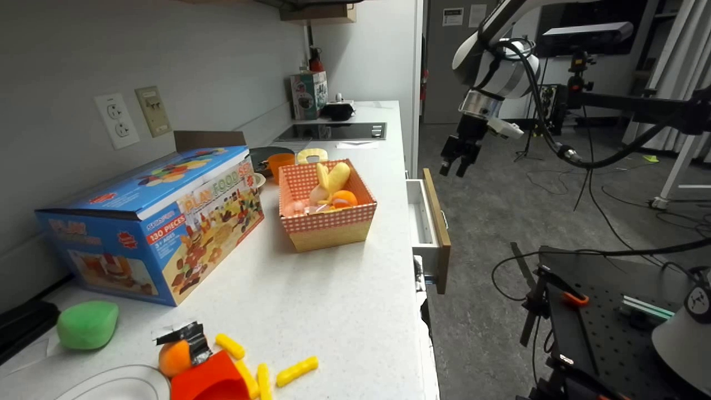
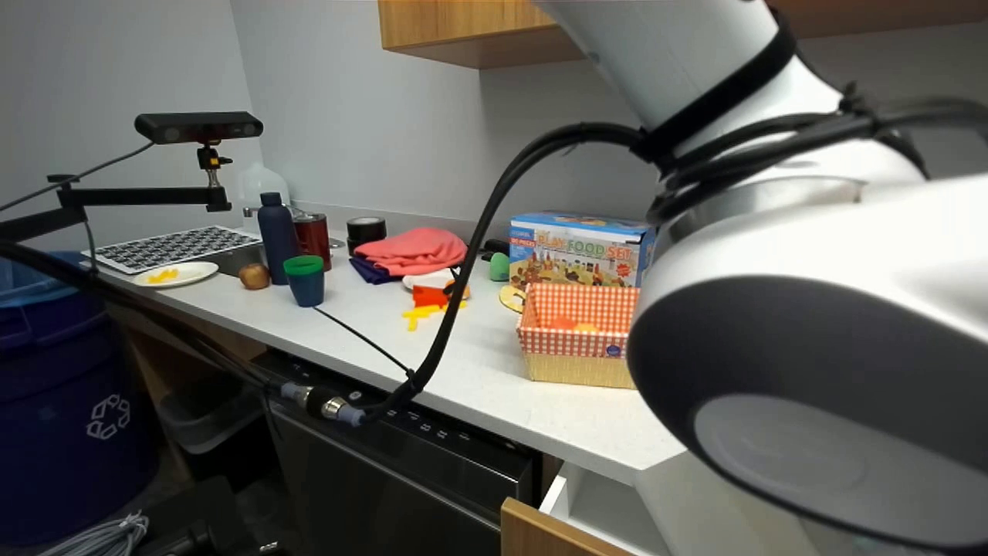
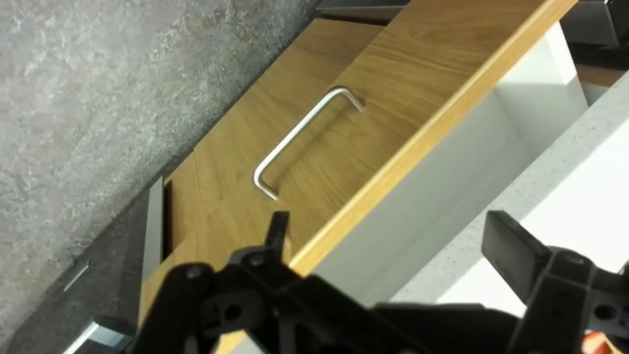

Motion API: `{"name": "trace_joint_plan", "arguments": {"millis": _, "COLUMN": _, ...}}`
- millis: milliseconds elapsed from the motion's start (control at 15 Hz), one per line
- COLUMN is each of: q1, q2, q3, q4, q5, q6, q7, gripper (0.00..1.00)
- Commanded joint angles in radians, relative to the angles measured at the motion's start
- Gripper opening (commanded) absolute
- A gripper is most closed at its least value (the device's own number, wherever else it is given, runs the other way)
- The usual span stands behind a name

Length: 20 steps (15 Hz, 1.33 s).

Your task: Pick up the plush toy from the counter and put it in the drawer and close it

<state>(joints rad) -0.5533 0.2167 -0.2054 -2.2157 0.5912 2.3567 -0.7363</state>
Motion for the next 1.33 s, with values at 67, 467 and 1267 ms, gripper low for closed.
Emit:
{"name": "trace_joint_plan", "arguments": {"millis": 67, "q1": 0.076, "q2": -0.038, "q3": -0.012, "q4": 0.021, "q5": -0.121, "q6": -0.024, "q7": -0.073, "gripper": 1.00}}
{"name": "trace_joint_plan", "arguments": {"millis": 467, "q1": 0.128, "q2": -0.031, "q3": -0.007, "q4": 0.023, "q5": -0.152, "q6": -0.001, "q7": -0.113, "gripper": 1.00}}
{"name": "trace_joint_plan", "arguments": {"millis": 1267, "q1": 0.177, "q2": 0.047, "q3": 0.029, "q4": -0.014, "q5": -0.219, "q6": 0.308, "q7": -0.119, "gripper": 1.00}}
